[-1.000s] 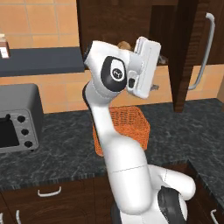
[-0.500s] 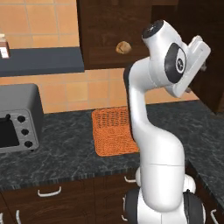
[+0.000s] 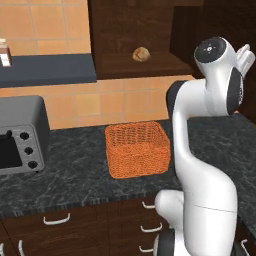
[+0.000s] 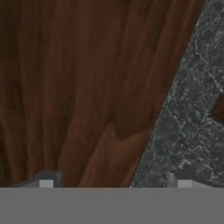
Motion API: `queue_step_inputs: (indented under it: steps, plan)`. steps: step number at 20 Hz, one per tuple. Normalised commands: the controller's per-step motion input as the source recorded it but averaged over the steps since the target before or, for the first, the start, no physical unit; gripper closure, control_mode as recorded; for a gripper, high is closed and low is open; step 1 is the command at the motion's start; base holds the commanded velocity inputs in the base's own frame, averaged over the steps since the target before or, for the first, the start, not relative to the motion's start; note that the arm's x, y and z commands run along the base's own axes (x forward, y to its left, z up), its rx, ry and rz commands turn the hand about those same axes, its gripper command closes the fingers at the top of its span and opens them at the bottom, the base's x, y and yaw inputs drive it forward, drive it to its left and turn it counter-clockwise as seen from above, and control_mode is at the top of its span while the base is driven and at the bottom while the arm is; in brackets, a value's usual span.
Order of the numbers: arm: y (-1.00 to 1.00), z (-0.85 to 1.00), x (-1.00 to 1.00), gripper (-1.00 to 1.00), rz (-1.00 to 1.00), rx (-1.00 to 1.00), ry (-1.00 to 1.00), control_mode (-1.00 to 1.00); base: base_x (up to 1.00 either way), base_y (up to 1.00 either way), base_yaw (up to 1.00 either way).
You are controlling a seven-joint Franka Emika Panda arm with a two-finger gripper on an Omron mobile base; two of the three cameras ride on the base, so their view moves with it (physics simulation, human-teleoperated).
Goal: Open the cabinet, pick up the bread from the cabinet and place it in the basket. Then move the basket to the dining counter.
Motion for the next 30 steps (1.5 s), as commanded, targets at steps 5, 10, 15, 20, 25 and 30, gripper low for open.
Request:
queue_step_inputs:
  steps: [5, 10, 15, 20, 25, 30]
  plan:
    - [1.00, -0.05, 0.16, -1.00, 0.06, -0.07, -0.20, -1.00, 0.00, 0.00, 0.00]
    - [1.00, 0.51, 0.00, -1.00, 0.36, -0.17, 0.14, -1.00, 0.00, 0.00, 0.00]
    - [0.69, 0.32, -0.09, -1.00, 0.51, -0.46, 0.42, -1.00, 0.00, 0.00, 0.00]
    - [-0.03, -0.01, -0.01, -1.00, 0.73, -0.49, 0.27, -1.00, 0.00, 0.00, 0.00]
    - [-0.24, 0.00, 0.06, -1.00, 0.64, -0.49, 0.22, -1.00, 0.00, 0.00, 0.00]
    - [-0.04, 0.16, 0.52, -1.00, 0.35, -0.54, 0.05, -1.00, 0.00, 0.00, 0.00]
